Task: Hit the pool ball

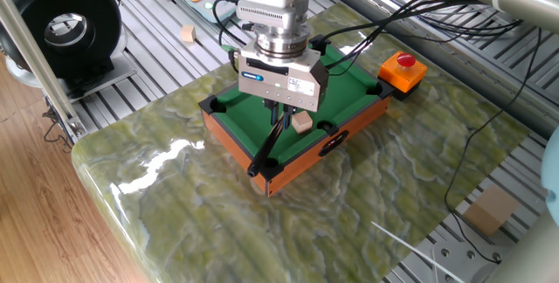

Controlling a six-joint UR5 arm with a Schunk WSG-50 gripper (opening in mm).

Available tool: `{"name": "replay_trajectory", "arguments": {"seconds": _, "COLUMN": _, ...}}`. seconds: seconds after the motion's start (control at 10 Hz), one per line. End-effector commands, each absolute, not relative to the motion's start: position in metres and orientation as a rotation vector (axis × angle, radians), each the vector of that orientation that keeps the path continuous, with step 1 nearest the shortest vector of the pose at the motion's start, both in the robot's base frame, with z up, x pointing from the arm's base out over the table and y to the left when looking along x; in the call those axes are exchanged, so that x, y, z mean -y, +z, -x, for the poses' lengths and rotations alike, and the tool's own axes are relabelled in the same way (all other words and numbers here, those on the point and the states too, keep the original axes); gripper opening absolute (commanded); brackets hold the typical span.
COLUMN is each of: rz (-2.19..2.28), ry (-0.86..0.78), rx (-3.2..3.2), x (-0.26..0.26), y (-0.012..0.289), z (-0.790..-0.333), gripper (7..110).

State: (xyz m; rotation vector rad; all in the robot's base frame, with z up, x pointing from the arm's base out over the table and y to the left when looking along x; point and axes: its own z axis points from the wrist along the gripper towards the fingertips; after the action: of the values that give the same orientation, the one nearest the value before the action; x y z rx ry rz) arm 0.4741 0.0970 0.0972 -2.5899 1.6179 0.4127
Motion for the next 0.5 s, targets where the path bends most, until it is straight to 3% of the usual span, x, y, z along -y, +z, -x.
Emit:
{"name": "replay_trajectory", "arguments": {"seconds": 0.0, "rz": 2.584, "ry": 0.408, "rx": -1.616, "x": -0.095, "y": 0.099, "z": -0.479, "gripper": 7}}
{"name": "replay_trajectory", "arguments": {"seconds": 0.4, "rz": 2.528, "ry": 0.488, "rx": -1.621, "x": -0.112, "y": 0.102, "z": -0.468, "gripper": 7}}
